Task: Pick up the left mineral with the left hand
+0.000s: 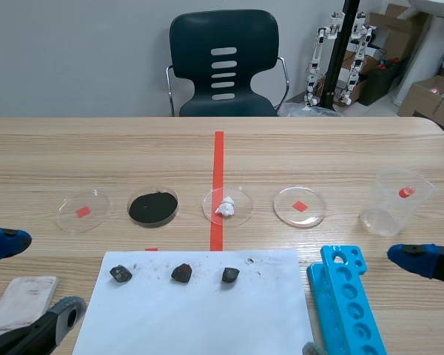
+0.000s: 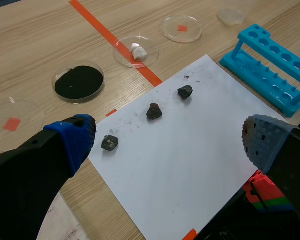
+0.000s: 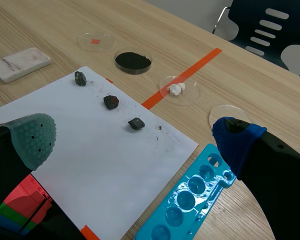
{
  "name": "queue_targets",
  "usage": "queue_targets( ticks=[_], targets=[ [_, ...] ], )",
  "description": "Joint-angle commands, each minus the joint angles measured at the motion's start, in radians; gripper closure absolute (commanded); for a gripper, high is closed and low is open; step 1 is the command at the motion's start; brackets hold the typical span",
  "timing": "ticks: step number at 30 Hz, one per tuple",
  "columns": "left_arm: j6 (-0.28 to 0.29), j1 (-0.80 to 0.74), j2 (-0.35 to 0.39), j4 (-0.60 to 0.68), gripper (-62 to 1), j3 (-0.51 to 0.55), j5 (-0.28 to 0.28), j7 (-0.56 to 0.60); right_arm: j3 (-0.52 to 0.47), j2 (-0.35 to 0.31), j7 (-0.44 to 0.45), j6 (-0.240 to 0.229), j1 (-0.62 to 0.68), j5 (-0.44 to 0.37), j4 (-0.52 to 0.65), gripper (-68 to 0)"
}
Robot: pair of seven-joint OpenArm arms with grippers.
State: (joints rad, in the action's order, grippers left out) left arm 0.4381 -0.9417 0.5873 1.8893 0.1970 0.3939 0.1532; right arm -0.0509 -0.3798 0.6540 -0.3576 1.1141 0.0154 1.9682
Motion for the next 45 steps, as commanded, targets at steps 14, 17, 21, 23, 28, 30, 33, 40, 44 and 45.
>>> queue_targets(
  ticks=[14,17,21,23,28,30,33,40,44,45],
  targets=[
    [-0.010,0.032,-0.040,0.011,-61.5,-0.035,0.014,-0.047,-0.007,-0.008,0.018,0.002,0.000,-0.011,0.007,-67.9],
    [-0.068,0.105,-0.040,0.011,-59.4,-0.085,0.037,-0.203,-0.007,-0.008,0.018,0.002,0.000,-0.011,0.007,-67.9],
    [-0.169,0.220,-0.040,0.011,-58.9,-0.170,0.053,-0.426,-0.007,-0.008,0.018,0.002,0.000,-0.011,0.007,-67.9],
    [-0.217,0.271,-0.040,0.011,-58.9,-0.222,0.083,-0.492,-0.007,-0.008,0.018,0.002,0.000,-0.011,0.007,-67.9],
    [-0.411,0.415,-0.040,0.010,-58.9,-0.380,0.113,-0.637,-0.007,-0.008,0.018,0.002,0.000,-0.011,0.007,-67.9],
    [-0.517,0.480,-0.041,0.010,-58.9,-0.438,0.112,-0.713,-0.007,-0.008,0.018,0.002,0.000,-0.011,0.007,-67.9],
    [-0.660,0.575,-0.041,0.010,-58.9,-0.510,0.113,-0.830,-0.007,-0.008,0.018,0.002,0.000,-0.011,0.007,-67.9],
    [-0.827,0.755,-0.055,-0.001,-58.9,-0.616,0.111,-1.018,-0.007,-0.008,0.018,0.002,0.000,-0.011,0.007,-67.9],
    [-0.848,0.832,-0.095,-0.058,-58.9,-0.636,0.095,-1.097,-0.007,-0.008,0.018,0.002,0.000,-0.011,0.007,-67.9],
    [-0.848,0.846,-0.107,-0.077,-58.9,-0.638,0.082,-1.112,-0.007,-0.008,0.018,0.002,0.000,-0.011,0.007,-67.9]
  ],
)
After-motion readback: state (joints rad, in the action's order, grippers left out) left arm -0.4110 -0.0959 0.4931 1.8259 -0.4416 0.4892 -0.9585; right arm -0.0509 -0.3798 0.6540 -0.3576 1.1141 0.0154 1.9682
